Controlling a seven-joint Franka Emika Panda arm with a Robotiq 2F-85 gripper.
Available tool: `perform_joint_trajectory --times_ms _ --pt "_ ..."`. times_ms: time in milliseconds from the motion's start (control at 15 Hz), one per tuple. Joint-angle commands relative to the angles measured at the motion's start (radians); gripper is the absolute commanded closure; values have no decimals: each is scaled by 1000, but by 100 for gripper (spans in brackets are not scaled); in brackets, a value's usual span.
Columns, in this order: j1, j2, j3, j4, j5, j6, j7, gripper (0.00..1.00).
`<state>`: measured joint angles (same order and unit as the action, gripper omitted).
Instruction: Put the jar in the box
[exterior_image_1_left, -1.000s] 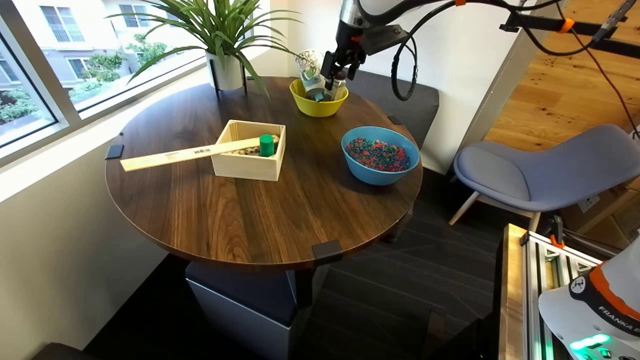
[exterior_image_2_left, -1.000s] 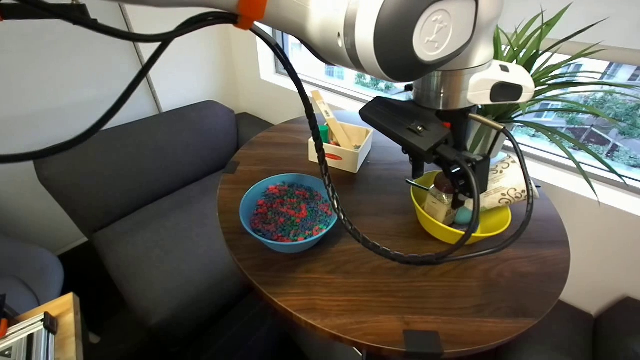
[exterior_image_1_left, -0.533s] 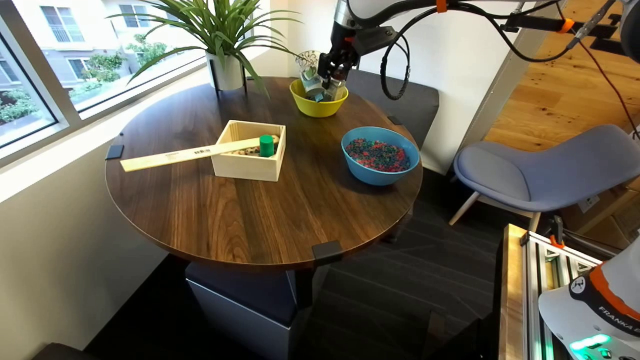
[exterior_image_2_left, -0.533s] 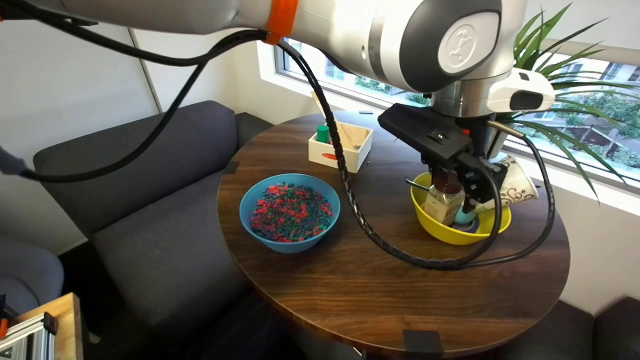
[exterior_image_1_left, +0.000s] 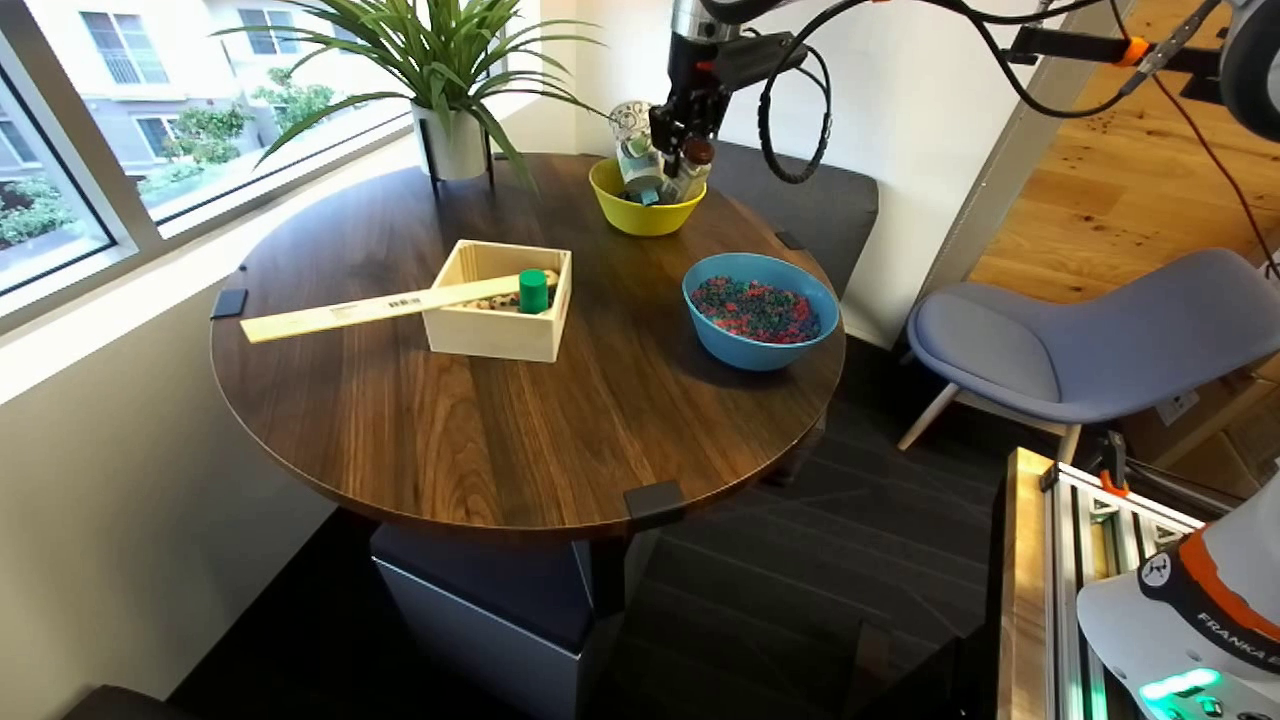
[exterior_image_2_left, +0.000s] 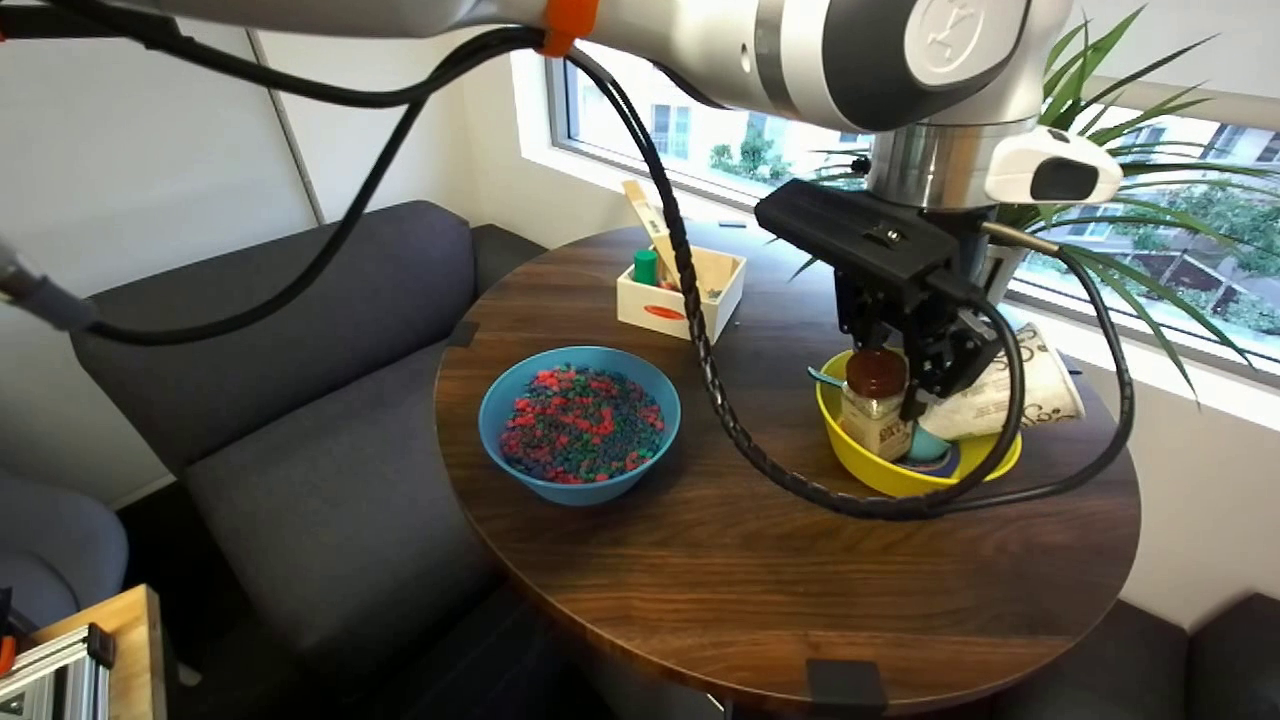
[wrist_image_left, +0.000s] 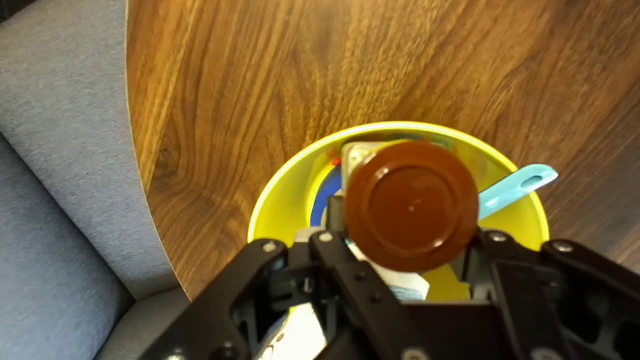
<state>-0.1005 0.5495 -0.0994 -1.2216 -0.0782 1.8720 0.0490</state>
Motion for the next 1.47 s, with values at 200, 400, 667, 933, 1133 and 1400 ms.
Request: perform_joint_trajectory --times_ms 200,400,667,933,1133,1400 --pt "2 -14 38 135 45 -169 -56 77" --pt "18 -57 82 154 79 -166 -114 77" --pt "45 -131 180 122 170 -145 -194 77" --pt "88 -133 272 101 240 -65 -241 77" --pt "105 -116 272 135 203 -100 -207 52" --pt "112 -101 277 120 212 -75 -187 77"
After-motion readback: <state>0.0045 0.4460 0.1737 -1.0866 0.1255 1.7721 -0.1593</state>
